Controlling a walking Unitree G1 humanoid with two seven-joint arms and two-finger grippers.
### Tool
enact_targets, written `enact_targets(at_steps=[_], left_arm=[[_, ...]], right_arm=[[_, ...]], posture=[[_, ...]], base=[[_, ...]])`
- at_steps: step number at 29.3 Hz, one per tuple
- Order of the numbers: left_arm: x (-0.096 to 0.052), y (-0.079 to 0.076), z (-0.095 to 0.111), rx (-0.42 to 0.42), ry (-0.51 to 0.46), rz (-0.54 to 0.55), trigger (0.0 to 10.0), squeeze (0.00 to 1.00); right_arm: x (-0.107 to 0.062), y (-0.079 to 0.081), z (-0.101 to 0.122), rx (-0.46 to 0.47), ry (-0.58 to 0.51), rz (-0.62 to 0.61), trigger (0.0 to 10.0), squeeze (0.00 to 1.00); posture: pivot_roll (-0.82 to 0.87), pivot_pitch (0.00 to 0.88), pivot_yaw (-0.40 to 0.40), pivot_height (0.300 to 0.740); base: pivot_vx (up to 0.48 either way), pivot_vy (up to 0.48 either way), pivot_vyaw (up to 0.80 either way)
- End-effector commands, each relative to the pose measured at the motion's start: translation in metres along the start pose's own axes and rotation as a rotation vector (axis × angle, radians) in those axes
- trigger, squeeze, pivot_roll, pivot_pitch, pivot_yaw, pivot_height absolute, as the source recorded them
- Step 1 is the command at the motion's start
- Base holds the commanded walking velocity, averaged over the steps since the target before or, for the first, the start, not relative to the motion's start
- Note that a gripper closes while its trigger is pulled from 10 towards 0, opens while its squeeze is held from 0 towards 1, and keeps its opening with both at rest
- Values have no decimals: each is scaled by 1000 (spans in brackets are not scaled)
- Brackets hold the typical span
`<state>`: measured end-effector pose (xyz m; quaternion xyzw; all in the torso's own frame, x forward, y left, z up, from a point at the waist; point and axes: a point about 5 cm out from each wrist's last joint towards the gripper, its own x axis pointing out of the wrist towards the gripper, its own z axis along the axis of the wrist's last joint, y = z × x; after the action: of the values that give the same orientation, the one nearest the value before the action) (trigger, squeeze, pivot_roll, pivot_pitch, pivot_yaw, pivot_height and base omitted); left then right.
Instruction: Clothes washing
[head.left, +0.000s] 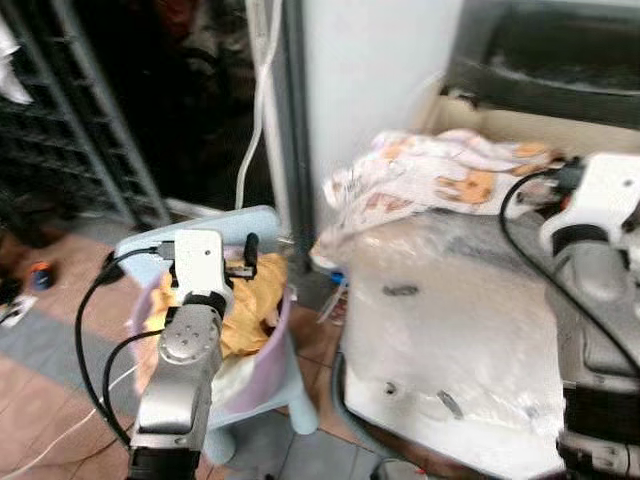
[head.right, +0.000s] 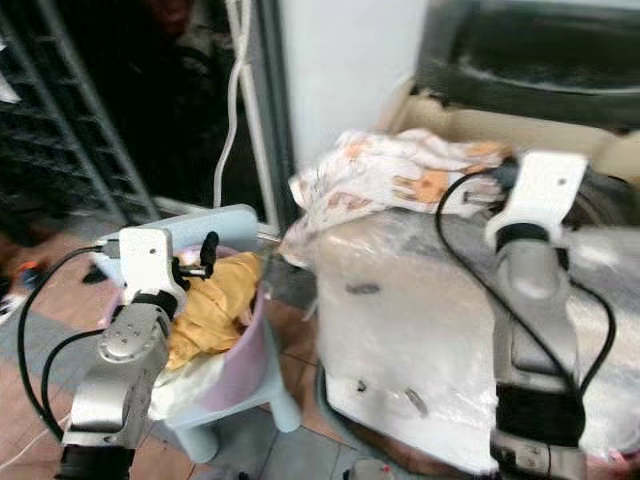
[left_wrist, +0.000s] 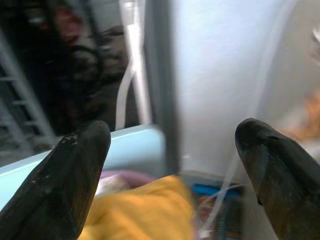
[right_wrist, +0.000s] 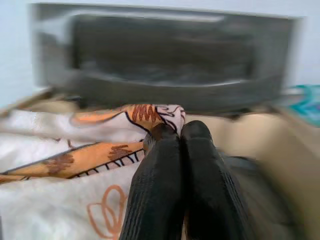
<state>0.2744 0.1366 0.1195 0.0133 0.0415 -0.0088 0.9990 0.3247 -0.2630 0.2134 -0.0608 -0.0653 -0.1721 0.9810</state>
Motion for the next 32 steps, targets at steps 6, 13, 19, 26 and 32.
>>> enact_targets(at_steps=[6,13,19,26,32], left_arm=[[-2,1,-1,-5,5,4,10000,0],[-7,1,-4,-21,13,23,10000,0],[-6,0,-3,-22,7,17,10000,0],[-3,-2,-1,-12,5,-12,10000,0],[-9,-11,2,-16,1,-109,10000,0]], right_arm=[[31,-4,5,-37,93,-61,10000,0],[30,-17,7,-37,71,-161,10000,1000],[18,1,-2,-1,73,-63,10000,1000],[-1,22,-9,-40,40,22,10000,1000],[-22,51,-2,17,-52,205,10000,1000]], posture=[[-45,0,60,740],[-47,0,47,740],[-53,0,50,740],[-60,0,56,740],[-70,0,53,740]], base=[[0,0,0],[0,0,0],[0,0,0],[0,0,0],[0,0,0]])
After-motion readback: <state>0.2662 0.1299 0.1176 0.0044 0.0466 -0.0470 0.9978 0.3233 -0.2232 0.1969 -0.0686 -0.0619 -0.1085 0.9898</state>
